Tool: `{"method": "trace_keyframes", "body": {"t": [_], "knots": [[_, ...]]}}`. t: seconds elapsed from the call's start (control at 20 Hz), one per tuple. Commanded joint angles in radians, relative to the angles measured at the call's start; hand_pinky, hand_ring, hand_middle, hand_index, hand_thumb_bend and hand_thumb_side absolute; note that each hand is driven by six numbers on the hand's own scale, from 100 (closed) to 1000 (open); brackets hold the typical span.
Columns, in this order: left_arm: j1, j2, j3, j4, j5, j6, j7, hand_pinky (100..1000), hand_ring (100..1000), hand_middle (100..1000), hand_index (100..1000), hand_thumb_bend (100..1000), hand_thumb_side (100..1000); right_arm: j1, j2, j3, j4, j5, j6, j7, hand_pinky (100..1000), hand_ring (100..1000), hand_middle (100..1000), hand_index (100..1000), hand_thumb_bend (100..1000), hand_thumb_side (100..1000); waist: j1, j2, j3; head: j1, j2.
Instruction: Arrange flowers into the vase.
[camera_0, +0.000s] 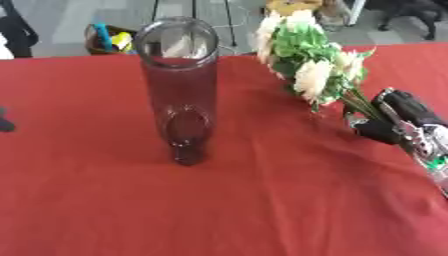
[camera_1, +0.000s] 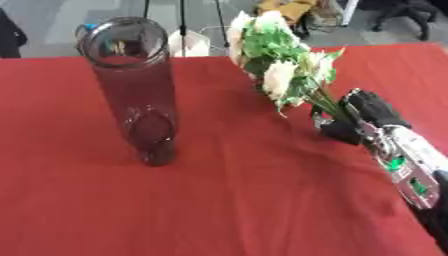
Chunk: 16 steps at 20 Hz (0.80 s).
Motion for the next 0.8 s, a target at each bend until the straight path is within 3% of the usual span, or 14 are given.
{"method": "trace_keyframes", "body": {"t": [0.05,0.2,0.35,0.5,0.8], "knots": [[-0.009,0.003,-0.012,-0.019,-0.001,0.001,-0.005,511,589,787,801,100,962,-0.007,-0.047,-0.004,-0.039,-0.006,-0.007,-0.029,132,243,100,100,100,851,-0.005,-0.02,-0.001,0.001,-0.009],[-0.009,0.004,-0.013,-0.019,-0.001,0.002,-0.007,511,589,787,800,100,961,-0.007,-0.05,-0.002,-0.064,-0.028,-0.005,-0.043,129,240,100,100,100,849,-0.005,-0.021,-0.001,0.001,-0.011],[-0.01,0.005,-0.013,-0.019,-0.001,0.002,-0.009,511,589,788,802,100,960,-0.007,-0.048,-0.004,-0.091,-0.073,0.006,-0.073,116,224,100,100,100,781,-0.005,-0.022,-0.001,0.002,-0.013],[-0.011,0.005,-0.014,-0.019,0.0,0.002,-0.011,511,589,789,804,100,960,-0.01,-0.041,-0.01,-0.117,-0.18,0.027,-0.118,100,187,100,100,100,634,-0.005,-0.022,-0.001,0.003,-0.012],[-0.012,0.006,-0.014,-0.019,0.001,0.001,-0.014,511,589,789,802,100,961,-0.016,-0.048,-0.008,-0.158,-0.377,0.03,-0.218,100,177,100,100,100,615,-0.005,-0.022,0.001,0.002,-0.014]]}}
